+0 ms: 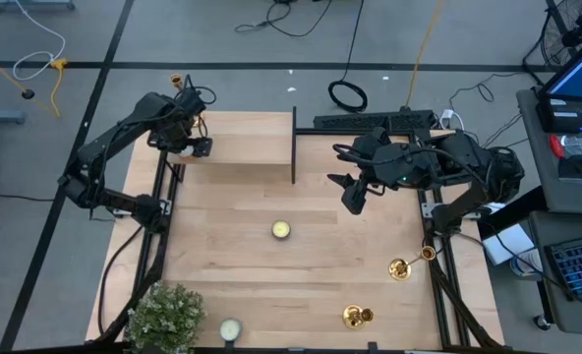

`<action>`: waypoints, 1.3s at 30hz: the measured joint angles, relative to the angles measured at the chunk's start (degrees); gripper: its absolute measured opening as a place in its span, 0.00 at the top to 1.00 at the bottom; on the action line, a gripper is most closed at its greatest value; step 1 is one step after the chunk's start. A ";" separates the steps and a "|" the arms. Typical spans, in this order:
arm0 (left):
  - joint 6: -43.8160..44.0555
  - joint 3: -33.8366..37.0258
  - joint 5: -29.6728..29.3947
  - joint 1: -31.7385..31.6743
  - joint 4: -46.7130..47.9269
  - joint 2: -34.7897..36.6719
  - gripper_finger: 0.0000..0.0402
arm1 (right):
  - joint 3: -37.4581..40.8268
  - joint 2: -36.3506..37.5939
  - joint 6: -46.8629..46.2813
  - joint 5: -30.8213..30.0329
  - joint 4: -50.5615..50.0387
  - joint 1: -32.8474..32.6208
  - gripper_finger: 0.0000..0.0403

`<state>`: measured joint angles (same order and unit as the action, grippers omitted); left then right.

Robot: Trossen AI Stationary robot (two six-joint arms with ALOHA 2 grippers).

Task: Pick & Place candle stick holders
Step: Put the orange scented candle on the shelf

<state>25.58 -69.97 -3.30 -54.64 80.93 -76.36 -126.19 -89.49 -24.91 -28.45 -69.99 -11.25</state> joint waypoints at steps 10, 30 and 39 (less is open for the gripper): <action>-0.31 -0.02 -1.28 0.03 0.56 -0.01 0.21 | 0.02 0.00 0.04 0.00 0.01 0.00 0.41; -1.39 -0.04 -0.21 0.03 1.33 -0.02 0.20 | 0.02 0.00 0.07 0.16 0.43 0.00 0.41; -1.69 -0.04 -0.21 0.03 1.32 -0.02 0.11 | 0.02 0.00 0.07 0.15 0.46 0.00 0.41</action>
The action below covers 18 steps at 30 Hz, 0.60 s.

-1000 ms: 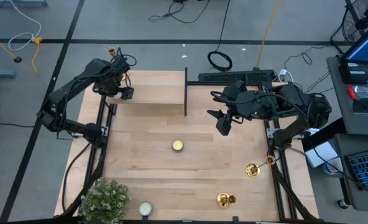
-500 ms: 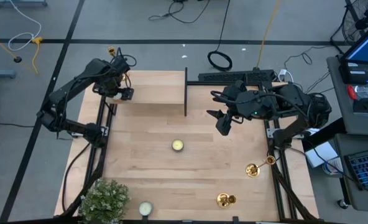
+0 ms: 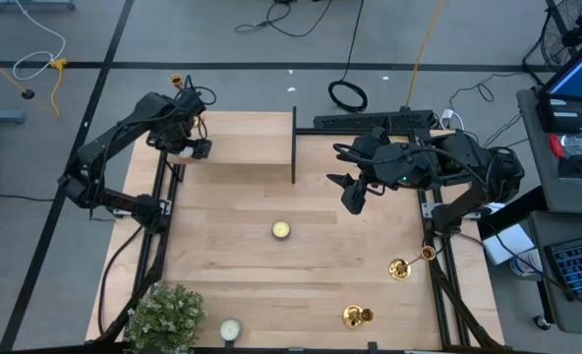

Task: Pick & Place candle stick holders
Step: Put the orange scented candle on the shelf

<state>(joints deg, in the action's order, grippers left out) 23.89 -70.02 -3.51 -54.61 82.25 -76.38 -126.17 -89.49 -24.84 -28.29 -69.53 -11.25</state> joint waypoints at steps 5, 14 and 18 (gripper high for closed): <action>-0.82 0.00 0.00 0.00 -0.01 0.00 0.09 | 0.00 0.00 0.00 0.00 0.02 0.00 0.41; -1.17 0.00 -0.22 0.00 0.07 0.00 0.12 | 0.00 0.00 -0.01 0.02 0.37 0.00 0.41; -1.30 0.00 -0.61 0.00 0.17 0.00 0.11 | 0.00 0.00 -0.02 0.00 0.37 0.00 0.41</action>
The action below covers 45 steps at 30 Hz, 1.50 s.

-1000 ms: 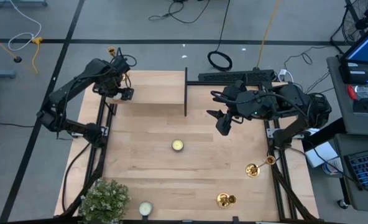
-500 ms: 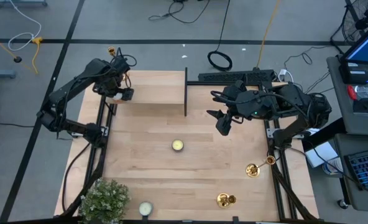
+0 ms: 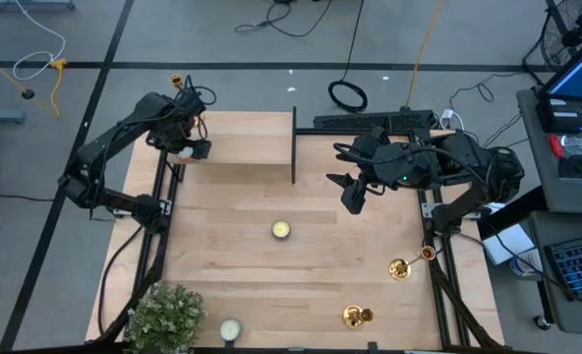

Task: Pick & Place candle stick holders
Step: Put the orange scented candle on the shelf

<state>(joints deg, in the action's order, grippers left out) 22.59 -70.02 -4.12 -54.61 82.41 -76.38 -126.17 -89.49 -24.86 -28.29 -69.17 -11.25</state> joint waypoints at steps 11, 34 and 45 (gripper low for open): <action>-1.10 0.00 0.04 0.00 0.00 0.00 0.05 | 0.00 0.00 -0.09 -0.04 0.42 0.01 0.41; -1.21 -13.58 6.07 2.50 1.37 1.51 0.03 | 0.00 0.00 0.02 -0.15 0.42 0.00 0.41; -2.00 -25.60 8.33 8.42 6.20 1.51 0.03 | 0.00 0.00 0.48 -0.15 0.39 0.05 0.41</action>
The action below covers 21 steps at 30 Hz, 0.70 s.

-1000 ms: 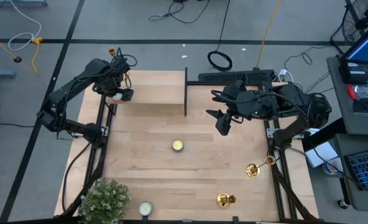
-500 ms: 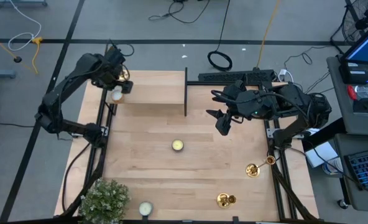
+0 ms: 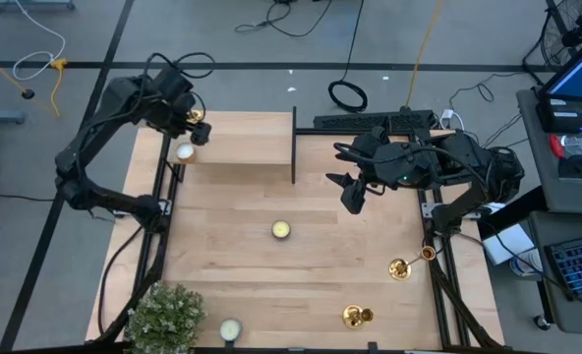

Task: Pick & Place candle stick holders
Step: Put the orange scented candle on the shelf

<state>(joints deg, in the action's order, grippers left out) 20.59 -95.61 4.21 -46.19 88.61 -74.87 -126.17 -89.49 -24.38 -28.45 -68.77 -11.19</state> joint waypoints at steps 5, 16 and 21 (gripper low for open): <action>0.24 -1.79 9.01 4.14 1.43 0.80 0.03 | 0.00 0.00 0.07 -0.02 0.00 0.03 0.41; 9.49 -1.79 20.21 19.05 1.43 8.56 0.03 | 0.00 0.00 1.09 -0.02 -0.25 0.03 0.41; 21.81 -1.79 17.71 30.54 1.27 13.39 0.03 | 0.00 0.00 1.28 -0.02 -0.73 0.01 0.41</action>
<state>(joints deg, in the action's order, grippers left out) 42.40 -97.41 21.92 -15.65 89.88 -61.48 -126.17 -89.49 -23.10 -28.47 -69.50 -11.18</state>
